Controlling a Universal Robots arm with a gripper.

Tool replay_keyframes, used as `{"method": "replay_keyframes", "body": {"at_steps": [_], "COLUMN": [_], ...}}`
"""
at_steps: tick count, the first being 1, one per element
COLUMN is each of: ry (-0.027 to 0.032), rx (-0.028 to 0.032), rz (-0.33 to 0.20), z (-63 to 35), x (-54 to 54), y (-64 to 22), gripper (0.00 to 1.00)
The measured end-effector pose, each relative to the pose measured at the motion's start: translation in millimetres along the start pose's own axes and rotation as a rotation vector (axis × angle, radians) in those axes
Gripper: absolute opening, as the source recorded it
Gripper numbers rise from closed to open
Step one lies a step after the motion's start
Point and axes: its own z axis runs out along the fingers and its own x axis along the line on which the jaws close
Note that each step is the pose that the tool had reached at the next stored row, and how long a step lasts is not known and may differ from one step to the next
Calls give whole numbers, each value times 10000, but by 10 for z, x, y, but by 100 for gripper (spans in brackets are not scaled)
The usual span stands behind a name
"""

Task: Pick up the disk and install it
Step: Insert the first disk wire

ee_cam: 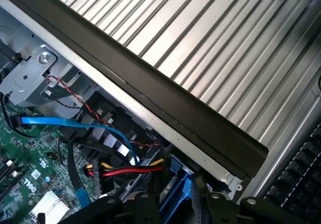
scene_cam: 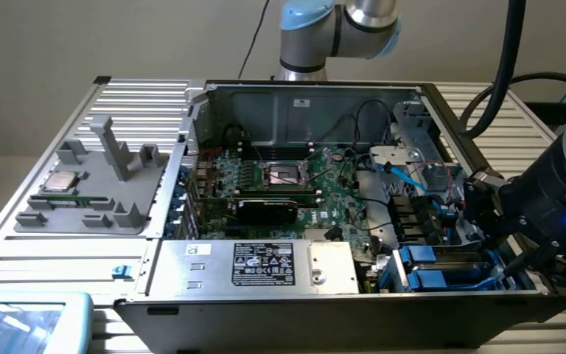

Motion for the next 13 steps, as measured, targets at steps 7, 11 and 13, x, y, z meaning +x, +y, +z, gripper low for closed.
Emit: {"method": "replay_keyframes", "body": {"at_steps": [7, 11, 13], "ry": [-45, -16, 29], "rx": [-398, -704, -828], "rz": [-168, -253, -287], "z": [1, 1, 3], "x": [4, 8, 10], "y": [-7, -12, -15], "gripper": [38, 38, 38]}}
